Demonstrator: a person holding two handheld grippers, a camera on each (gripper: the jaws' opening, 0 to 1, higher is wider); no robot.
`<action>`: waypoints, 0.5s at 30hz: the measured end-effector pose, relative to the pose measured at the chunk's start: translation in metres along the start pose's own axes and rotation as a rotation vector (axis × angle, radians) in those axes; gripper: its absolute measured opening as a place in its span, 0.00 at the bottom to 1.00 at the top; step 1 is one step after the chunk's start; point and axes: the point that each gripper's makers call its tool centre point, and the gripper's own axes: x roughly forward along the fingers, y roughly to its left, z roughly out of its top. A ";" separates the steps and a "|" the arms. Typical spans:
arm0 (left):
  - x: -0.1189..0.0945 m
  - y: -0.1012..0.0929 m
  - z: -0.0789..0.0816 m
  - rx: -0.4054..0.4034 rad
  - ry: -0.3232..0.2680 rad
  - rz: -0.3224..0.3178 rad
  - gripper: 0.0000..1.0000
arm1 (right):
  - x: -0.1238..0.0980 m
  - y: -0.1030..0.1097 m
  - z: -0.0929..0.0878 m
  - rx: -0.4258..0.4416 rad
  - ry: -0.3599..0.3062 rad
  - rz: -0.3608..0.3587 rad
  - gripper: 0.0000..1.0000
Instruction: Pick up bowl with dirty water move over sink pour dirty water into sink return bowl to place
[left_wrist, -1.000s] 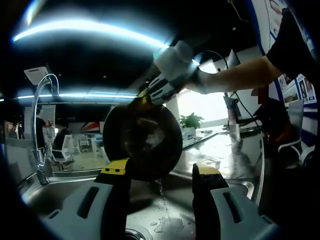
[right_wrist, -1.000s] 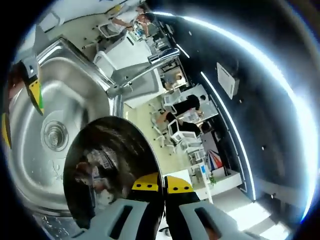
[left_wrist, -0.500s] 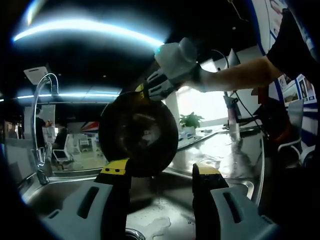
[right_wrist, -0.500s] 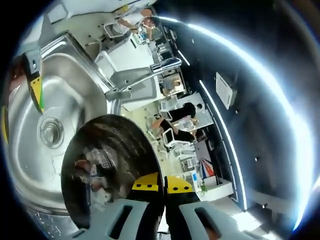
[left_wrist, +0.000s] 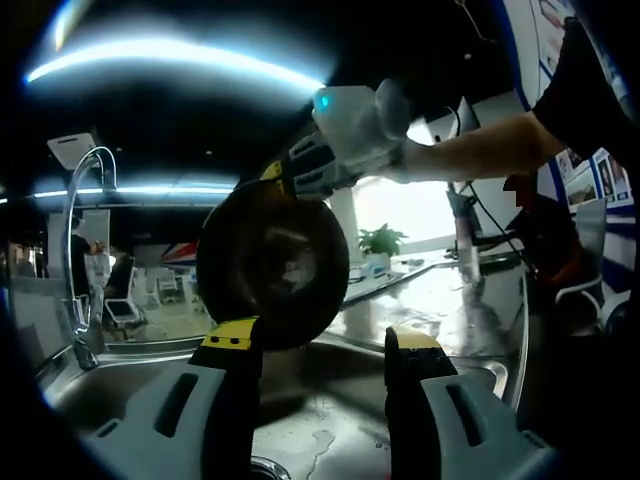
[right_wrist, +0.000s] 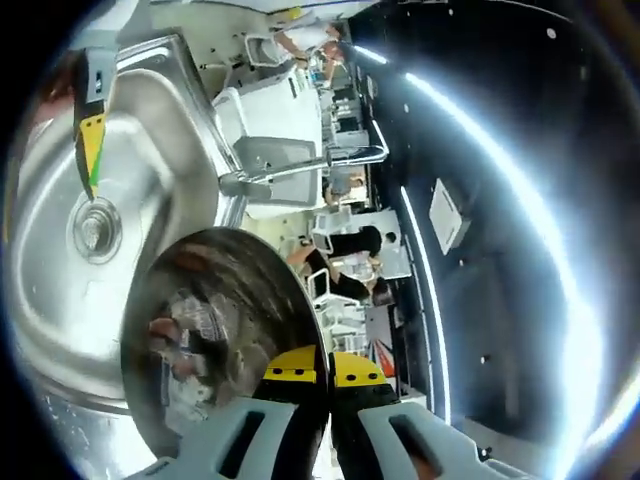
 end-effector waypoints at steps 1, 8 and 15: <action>0.000 0.000 0.000 0.000 0.001 0.001 0.48 | 0.000 0.000 0.000 0.004 0.001 0.003 0.00; 0.000 0.000 0.000 0.001 0.002 0.002 0.48 | 0.000 -0.001 0.002 0.011 -0.008 0.006 0.00; 0.000 0.000 0.000 0.000 0.002 0.002 0.48 | 0.000 0.003 -0.005 0.063 0.007 0.050 0.00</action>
